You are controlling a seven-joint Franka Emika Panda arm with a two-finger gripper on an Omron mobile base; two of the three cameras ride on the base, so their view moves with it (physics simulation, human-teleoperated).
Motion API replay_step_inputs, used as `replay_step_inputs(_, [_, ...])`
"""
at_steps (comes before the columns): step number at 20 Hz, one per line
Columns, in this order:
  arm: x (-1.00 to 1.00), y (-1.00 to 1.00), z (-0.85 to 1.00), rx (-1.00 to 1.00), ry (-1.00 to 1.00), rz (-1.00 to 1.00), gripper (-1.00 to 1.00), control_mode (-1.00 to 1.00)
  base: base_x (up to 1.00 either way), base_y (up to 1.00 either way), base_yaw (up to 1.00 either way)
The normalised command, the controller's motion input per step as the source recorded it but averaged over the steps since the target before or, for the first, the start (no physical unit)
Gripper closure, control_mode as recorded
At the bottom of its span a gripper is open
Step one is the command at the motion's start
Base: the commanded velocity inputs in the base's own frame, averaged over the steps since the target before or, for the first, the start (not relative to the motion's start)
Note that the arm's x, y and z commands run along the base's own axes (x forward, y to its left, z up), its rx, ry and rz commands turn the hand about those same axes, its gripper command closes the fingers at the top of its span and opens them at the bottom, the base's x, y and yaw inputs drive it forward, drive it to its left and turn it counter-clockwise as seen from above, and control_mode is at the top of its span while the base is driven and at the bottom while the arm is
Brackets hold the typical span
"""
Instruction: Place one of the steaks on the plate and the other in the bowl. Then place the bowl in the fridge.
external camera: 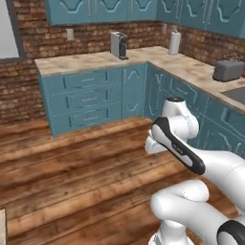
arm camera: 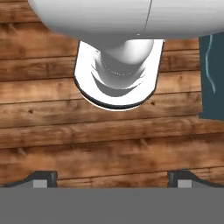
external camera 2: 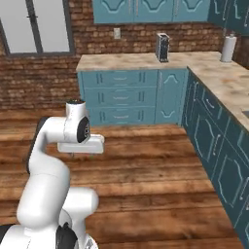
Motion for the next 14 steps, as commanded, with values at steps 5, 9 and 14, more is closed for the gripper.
replay_step_inputs(5, [0.0,0.0,0.0,0.0,0.0,0.0,-1.0,1.0,0.0,-0.65,-0.6])
replay_step_inputs(9, [0.0,0.0,0.0,0.0,0.0,0.0,-1.0,1.0,0.01,-0.6,-0.61])
replay_step_inputs(14, [0.0,0.0,0.0,0.0,0.0,0.0,-1.0,1.0,0.02,-0.46,-0.64])
